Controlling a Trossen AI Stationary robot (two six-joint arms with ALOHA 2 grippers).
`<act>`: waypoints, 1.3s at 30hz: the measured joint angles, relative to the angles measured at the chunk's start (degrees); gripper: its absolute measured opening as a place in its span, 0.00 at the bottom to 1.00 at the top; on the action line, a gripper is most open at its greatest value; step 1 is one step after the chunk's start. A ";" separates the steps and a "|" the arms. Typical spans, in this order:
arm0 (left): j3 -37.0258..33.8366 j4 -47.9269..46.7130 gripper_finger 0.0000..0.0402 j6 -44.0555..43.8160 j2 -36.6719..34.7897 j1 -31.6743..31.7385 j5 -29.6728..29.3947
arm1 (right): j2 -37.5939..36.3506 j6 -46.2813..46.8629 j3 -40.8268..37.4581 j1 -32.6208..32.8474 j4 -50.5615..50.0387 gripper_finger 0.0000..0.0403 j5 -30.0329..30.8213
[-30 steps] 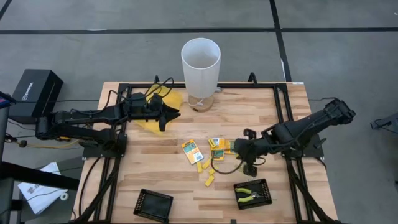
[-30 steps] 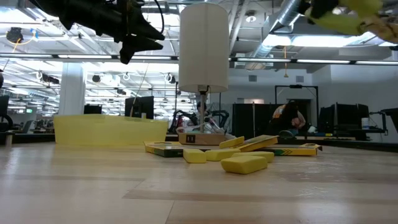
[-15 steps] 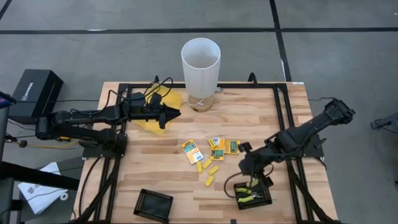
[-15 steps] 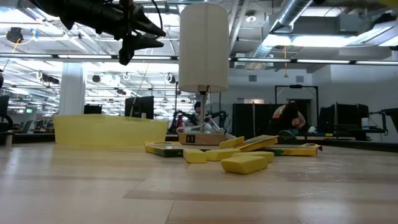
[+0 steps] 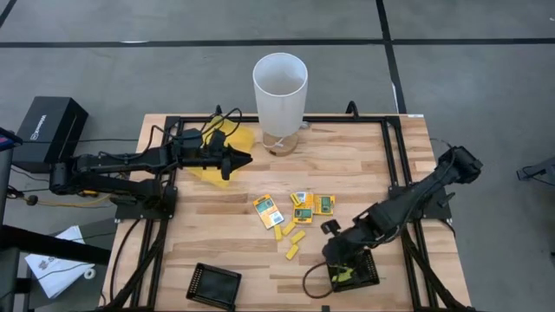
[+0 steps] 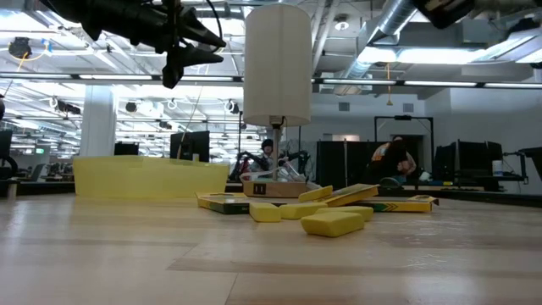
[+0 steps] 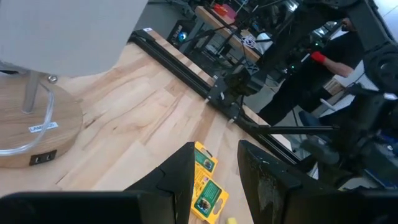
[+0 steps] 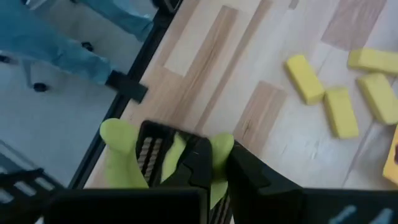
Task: Pick & Place School Supplies
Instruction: Put the punch pliers into the bottom right black bin
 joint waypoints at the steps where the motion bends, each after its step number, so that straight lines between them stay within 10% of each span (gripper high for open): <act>1: 0.00 0.13 0.29 0.08 0.00 0.00 0.00 | 0.60 -0.01 0.00 -0.04 0.12 0.04 -0.04; 39: 0.00 0.17 0.29 1.62 0.00 0.00 -0.07 | 4.99 -2.52 -8.33 0.20 2.93 0.04 -5.60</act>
